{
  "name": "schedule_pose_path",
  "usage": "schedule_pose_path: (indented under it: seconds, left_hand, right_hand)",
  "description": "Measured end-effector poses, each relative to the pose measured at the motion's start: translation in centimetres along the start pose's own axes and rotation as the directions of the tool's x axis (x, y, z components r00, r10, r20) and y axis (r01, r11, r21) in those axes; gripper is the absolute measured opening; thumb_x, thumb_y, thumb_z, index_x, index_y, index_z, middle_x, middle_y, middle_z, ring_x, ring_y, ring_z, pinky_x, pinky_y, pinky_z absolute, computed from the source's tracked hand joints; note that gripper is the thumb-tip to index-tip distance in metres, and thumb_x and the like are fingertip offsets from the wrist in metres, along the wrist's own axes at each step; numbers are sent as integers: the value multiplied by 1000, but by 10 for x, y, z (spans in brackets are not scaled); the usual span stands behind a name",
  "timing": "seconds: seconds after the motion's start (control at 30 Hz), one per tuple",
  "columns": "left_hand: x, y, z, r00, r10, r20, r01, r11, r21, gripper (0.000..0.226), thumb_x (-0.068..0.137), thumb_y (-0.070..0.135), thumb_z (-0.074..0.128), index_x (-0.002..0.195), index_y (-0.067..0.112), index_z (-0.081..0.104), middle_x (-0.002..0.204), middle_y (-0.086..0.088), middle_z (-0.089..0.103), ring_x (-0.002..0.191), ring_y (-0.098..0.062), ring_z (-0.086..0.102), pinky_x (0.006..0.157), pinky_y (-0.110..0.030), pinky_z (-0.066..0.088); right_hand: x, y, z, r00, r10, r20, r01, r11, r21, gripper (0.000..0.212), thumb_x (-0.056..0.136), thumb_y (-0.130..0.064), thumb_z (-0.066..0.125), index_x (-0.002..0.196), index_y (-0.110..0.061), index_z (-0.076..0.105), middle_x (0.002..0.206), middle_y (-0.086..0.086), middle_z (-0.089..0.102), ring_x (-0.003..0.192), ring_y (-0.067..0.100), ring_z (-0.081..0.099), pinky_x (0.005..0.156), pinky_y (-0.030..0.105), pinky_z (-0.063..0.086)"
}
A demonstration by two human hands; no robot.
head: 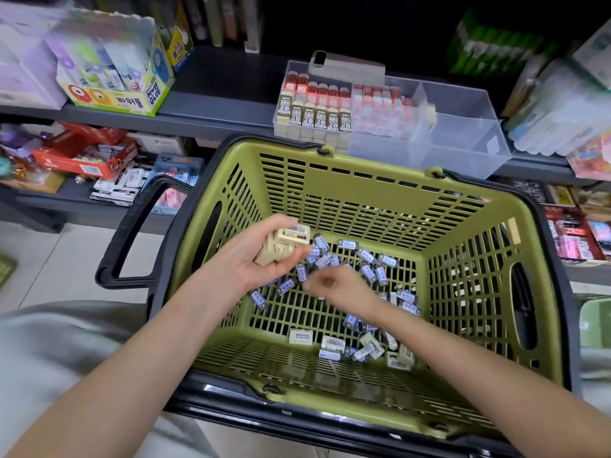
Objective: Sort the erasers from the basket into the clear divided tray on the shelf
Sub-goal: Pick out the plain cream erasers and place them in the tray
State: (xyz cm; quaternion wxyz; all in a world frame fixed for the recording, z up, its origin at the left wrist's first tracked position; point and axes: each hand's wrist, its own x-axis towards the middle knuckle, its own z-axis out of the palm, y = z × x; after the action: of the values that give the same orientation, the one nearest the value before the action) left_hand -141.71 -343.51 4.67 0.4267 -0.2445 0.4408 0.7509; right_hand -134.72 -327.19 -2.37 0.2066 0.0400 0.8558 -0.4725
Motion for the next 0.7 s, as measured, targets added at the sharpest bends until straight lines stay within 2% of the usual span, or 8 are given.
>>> schedule_pose_path:
  seconds: [0.03,0.07,0.2,0.37,0.47,0.57,0.63,0.7]
  left_hand:
    - [0,1,0,1000,13,-8,-13,1000,-8,37,58,12,75,90,-2,61,74,-23,69,62,-28,69,41,-22,51]
    - [-1,1,1,1000,20,-9,-20,1000,-8,38,58,12,75,91,-1,61,74,-23,70,63,-28,70,41,-22,51]
    - [-4,1,2,1000,16,-1,-16,1000,2,40,61,11,75,96,-2,61,76,-24,70,63,-29,70,41,-23,52]
    - [-2,2,0,1000,24,-20,-23,1000,7,40,60,12,76,95,-1,61,76,-23,70,65,-29,70,41,-22,51]
    - [-1,2,-1,999,25,-26,-25,1000,10,40,57,13,77,92,1,61,75,-22,70,67,-30,70,41,-22,51]
    - [-1,2,-4,999,35,-25,-34,999,19,40,56,13,79,91,2,62,78,-22,71,69,-31,71,41,-22,51]
    - [-2,2,-3,999,45,-26,-44,998,34,41,55,14,80,91,2,63,79,-23,71,70,-31,71,41,-22,51]
    - [-4,2,-1,998,58,-30,-56,997,57,43,54,14,81,91,1,64,80,-23,71,72,-31,71,41,-22,51]
  right_hand:
    - [4,11,12,992,46,119,-22,980,-199,23,88,-31,63,98,-12,71,97,5,71,84,16,63,81,31,52]
    - [7,21,23,975,103,196,-38,951,-308,27,87,-33,65,100,-10,71,101,6,71,90,18,65,85,32,51]
    - [16,43,57,937,219,273,-43,846,-531,40,80,-38,71,102,-5,69,104,11,69,99,26,62,80,30,46]
    - [21,48,70,915,247,319,-13,809,-588,38,78,-35,73,98,-3,68,103,11,68,98,28,62,75,28,45]
    - [17,39,53,921,218,323,-54,893,-448,27,82,-33,69,94,-9,63,95,9,66,90,25,61,71,27,40]
    - [3,17,20,934,180,308,-190,982,3,16,91,-17,60,92,-10,46,83,9,60,74,22,61,67,32,51]
    - [-10,-2,-12,966,123,227,-170,965,199,11,90,-9,60,92,-10,49,77,7,61,60,13,60,57,24,53]
    - [-26,-20,-47,994,68,83,-87,964,251,14,84,-16,68,90,-6,60,73,6,62,52,7,53,49,18,44]
